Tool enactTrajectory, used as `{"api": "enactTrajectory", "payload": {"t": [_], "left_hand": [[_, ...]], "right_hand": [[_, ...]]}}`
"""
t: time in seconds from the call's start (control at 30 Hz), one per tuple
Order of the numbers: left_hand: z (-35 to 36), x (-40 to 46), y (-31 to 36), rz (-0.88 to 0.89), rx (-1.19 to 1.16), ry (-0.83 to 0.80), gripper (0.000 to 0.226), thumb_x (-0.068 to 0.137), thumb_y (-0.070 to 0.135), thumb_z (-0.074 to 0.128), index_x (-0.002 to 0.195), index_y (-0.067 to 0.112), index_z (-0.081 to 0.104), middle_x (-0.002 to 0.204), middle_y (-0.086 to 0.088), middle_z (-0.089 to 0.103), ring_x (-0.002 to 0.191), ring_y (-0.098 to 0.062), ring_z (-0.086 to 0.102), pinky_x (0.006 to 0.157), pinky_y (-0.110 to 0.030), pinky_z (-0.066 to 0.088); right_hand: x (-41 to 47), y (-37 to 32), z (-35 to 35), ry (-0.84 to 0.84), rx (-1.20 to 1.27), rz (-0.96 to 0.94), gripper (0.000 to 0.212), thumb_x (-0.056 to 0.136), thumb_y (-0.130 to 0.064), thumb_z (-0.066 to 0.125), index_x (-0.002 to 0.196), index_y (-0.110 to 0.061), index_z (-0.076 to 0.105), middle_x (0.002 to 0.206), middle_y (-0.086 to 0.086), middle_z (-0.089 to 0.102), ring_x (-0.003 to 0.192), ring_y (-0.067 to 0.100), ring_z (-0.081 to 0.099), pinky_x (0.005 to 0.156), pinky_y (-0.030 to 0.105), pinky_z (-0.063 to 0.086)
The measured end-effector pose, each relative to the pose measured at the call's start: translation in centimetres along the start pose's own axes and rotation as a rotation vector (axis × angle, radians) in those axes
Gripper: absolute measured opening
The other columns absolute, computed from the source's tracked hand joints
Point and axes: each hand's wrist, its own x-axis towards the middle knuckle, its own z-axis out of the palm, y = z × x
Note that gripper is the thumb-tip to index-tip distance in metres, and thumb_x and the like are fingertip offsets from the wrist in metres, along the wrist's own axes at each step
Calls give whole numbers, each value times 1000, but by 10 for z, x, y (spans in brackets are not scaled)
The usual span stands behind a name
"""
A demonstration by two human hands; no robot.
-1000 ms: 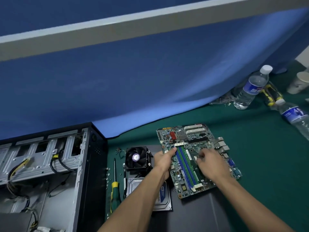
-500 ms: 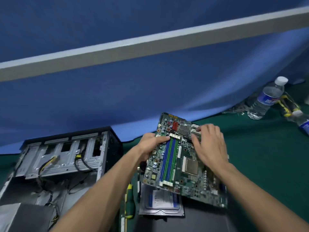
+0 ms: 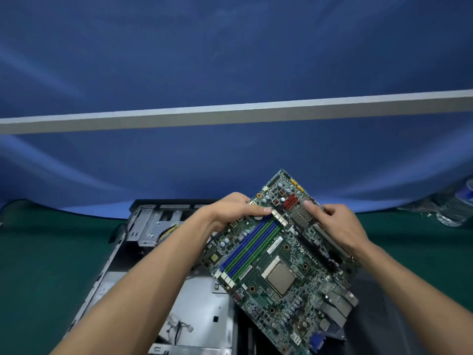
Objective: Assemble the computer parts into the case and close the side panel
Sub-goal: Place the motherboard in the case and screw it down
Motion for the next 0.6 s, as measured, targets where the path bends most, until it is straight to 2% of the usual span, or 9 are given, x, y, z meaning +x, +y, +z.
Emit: {"api": "enactTrajectory", "payload": {"t": [0.07,0.13,0.23,0.3,0.37,0.43,0.47,0.53,0.6], "left_hand": [[-16,-21,-9,16,16,-13,31,71,44,76,62,17,62,69,5,62,73,-13,53,75,-25,39],[-33,-44,-18,19,43,-21,34,65,52,73,70,19,66,98,1,67,105,-16,55,102,-35,32],[-66,-82,-30,-2,-16,-62,59,65,61,65,113,26,63,148,2,38,140,-18,25,114,-48,9],[-91,-102,-42,22,-109,19,51,83,57,56,120,22,58,138,1,49,125,-15,46,107,-38,31],[-109,-117,-60,28,-241,329,40,93,50,47,94,16,68,98,-2,67,83,-14,60,71,-23,45],[-112,-122,-82,-27,-390,600,44,95,49,44,93,11,67,96,-6,66,88,-21,58,70,-29,46],[-109,-126,-98,-46,-480,635,48,95,52,43,108,10,63,111,-9,62,98,-25,57,78,-34,49],[-91,-136,-122,-51,-710,489,65,92,59,41,137,13,42,133,-11,51,114,-29,55,89,-44,50],[-71,-139,-137,-41,-801,376,68,91,63,37,143,19,36,132,-5,53,116,-24,56,93,-45,48]], "right_hand": [[-11,-20,15,55,35,17,66,73,-79,44,53,-21,20,45,-10,18,44,13,17,54,29,18],[-22,-39,31,99,42,19,66,78,-75,45,54,-20,18,46,-6,17,44,15,16,54,29,18],[-39,-67,51,153,45,23,66,82,-72,46,55,-20,17,47,-6,16,47,17,17,55,31,17],[-48,-83,61,193,43,56,66,83,-73,44,55,-20,16,47,-6,16,49,19,19,56,32,17],[-56,-97,71,239,25,113,65,85,-73,41,56,-19,17,50,-2,20,51,20,22,55,33,18],[-61,-104,77,290,21,198,64,87,-70,38,57,-17,19,53,2,26,52,21,25,54,34,17],[-65,-109,83,308,16,236,64,89,-68,37,56,-15,21,54,5,29,53,22,27,53,35,17],[-72,-117,94,328,30,294,64,91,-65,35,56,-13,24,55,8,34,54,24,30,53,35,19],[-79,-121,106,327,47,346,63,92,-64,34,57,-12,27,55,8,35,53,22,31,52,35,20]]}}
